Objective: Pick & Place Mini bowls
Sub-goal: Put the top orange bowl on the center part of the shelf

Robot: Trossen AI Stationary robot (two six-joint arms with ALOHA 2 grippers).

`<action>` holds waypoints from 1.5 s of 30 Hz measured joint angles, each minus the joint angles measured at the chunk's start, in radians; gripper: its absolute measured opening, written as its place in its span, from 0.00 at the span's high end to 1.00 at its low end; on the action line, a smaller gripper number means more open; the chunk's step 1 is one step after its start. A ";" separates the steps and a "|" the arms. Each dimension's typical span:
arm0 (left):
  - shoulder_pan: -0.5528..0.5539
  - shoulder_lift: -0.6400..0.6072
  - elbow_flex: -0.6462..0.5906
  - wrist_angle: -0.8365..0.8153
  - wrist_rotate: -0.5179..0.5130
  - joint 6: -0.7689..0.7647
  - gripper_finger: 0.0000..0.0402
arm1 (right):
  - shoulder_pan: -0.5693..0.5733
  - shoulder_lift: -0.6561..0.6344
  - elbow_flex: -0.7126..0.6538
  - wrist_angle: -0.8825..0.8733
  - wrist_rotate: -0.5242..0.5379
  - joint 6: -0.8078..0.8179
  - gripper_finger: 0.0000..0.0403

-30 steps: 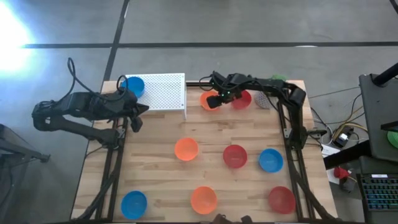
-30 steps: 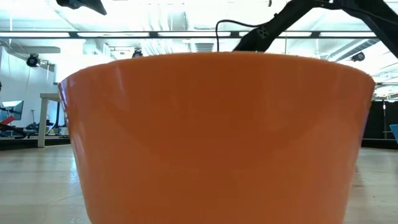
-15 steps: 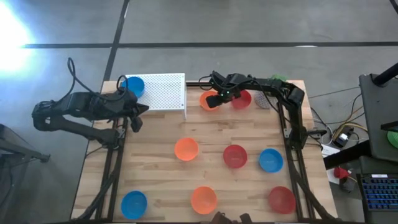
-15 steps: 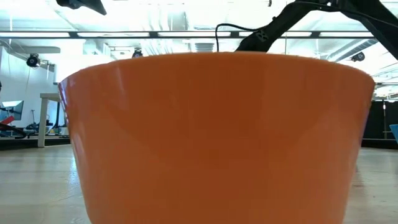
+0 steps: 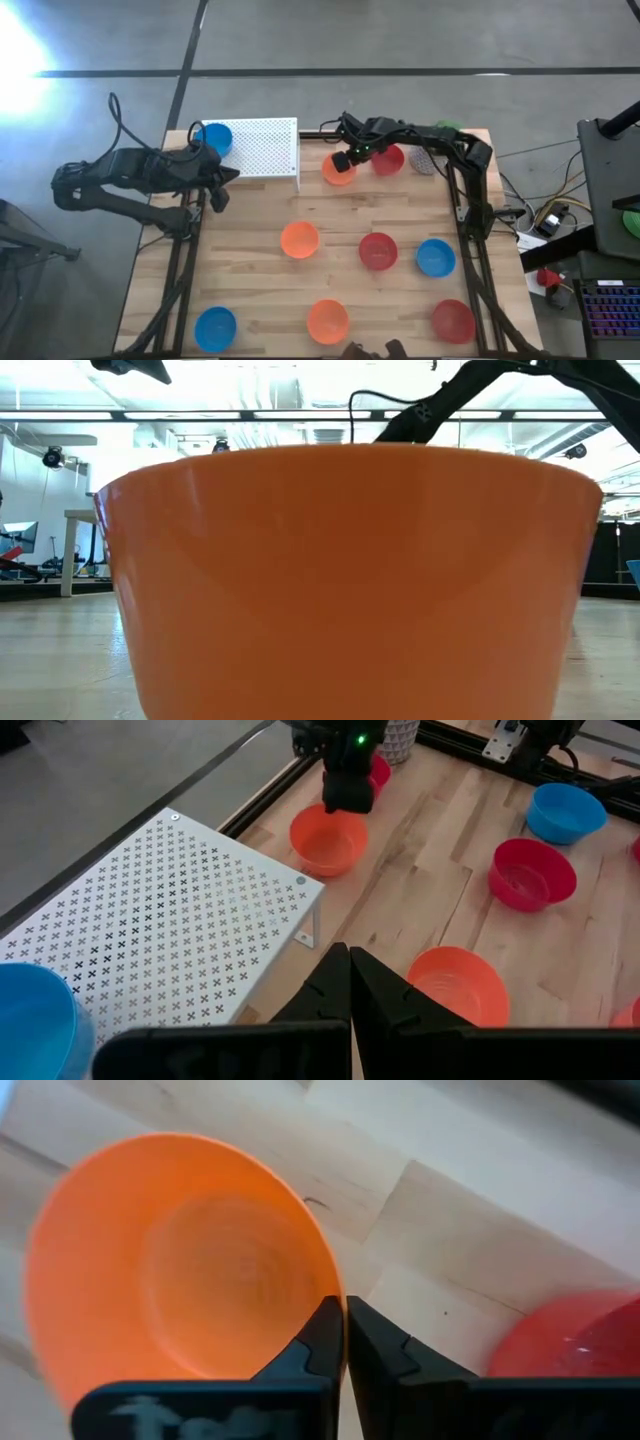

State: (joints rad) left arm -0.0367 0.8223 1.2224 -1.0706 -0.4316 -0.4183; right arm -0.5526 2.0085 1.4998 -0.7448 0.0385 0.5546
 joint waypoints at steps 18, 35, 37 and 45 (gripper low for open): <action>0.000 0.033 0.000 0.000 0.000 0.048 1.00 | 0.047 -0.351 0.000 -0.001 0.176 -0.034 0.98; 0.001 0.143 0.000 0.196 -0.246 0.319 0.75 | 0.147 -0.489 0.000 0.135 0.289 -0.070 0.98; 0.002 0.172 0.000 0.282 -0.269 0.401 0.75 | 0.160 -0.485 0.000 0.176 0.306 -0.092 0.98; 0.004 0.292 0.000 0.520 -0.437 0.550 0.75 | 0.202 -0.468 0.000 0.314 0.395 -0.186 0.98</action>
State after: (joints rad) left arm -0.0324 1.1148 1.2224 -0.5503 -0.8691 0.1313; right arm -0.3503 1.5402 1.4994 -0.4311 0.4333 0.3688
